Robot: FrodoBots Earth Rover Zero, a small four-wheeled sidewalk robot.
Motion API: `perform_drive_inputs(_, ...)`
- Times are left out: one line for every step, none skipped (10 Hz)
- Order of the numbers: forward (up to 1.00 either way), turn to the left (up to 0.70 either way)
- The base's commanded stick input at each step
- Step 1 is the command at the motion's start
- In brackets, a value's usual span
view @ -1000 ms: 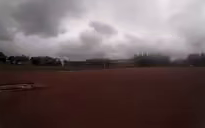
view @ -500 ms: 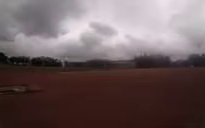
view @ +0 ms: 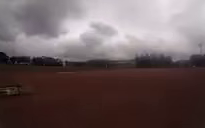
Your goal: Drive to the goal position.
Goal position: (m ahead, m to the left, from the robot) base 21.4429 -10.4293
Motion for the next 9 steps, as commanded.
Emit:
perform_drive_inputs(0.7,0.0)
perform_drive_inputs(0.7,0.0)
perform_drive_inputs(0.7,0.0)
perform_drive_inputs(0.7,0.0)
perform_drive_inputs(0.7,0.0)
perform_drive_inputs(0.7,0.0)
perform_drive_inputs(0.7,0.0)
perform_drive_inputs(0.7,0.0)
perform_drive_inputs(0.7,0.0)
